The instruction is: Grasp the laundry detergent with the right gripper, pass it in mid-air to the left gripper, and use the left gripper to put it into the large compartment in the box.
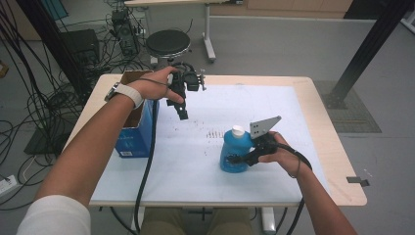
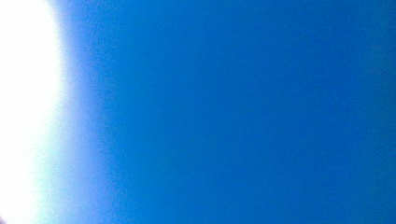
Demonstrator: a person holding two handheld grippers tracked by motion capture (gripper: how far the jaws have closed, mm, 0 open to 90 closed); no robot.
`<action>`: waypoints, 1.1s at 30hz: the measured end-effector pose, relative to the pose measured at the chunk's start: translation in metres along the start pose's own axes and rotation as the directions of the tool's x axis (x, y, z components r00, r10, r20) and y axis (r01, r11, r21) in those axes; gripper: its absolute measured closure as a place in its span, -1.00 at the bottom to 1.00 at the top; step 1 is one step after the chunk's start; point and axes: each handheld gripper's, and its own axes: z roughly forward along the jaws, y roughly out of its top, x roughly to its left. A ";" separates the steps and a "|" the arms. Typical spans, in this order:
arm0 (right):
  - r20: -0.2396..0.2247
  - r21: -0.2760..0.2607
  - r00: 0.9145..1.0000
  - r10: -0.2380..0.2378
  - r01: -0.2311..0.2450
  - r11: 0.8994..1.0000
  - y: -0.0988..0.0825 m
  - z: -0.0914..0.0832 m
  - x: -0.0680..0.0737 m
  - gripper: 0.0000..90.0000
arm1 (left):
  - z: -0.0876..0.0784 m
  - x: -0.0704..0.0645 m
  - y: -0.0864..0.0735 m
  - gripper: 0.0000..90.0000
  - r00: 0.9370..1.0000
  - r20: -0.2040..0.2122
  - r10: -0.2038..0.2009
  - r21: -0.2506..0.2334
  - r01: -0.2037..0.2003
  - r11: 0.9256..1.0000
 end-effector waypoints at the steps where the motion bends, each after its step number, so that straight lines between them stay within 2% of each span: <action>1: 0.000 -0.003 1.000 -0.002 0.002 1.000 0.000 0.000 0.000 -0.08 | 0.000 0.000 0.000 -0.70 1.000 0.001 0.000 0.000 0.000 1.000; 5: 0.002 -0.010 1.000 0.005 -0.005 1.000 -0.001 0.000 0.000 -0.08 | 0.000 -0.001 0.000 -0.70 1.000 0.000 0.001 0.003 -0.001 1.000; 20: 0.021 -0.006 1.000 -0.022 0.022 1.000 0.001 0.000 0.003 -0.06 | -0.005 -0.008 -0.003 -0.71 1.000 -0.009 0.008 0.004 -0.008 1.000; 25: 0.017 -0.030 1.000 -0.009 0.010 1.000 0.000 0.001 0.003 -0.05 | -0.011 -0.013 -0.004 -0.71 1.000 -0.014 0.006 -0.006 -0.006 1.000; 33: -0.001 -0.030 1.000 0.014 -0.015 0.999 0.017 -0.003 0.012 -0.05 | -0.025 -0.023 -0.007 -0.71 1.000 -0.023 -0.011 0.013 0.012 1.000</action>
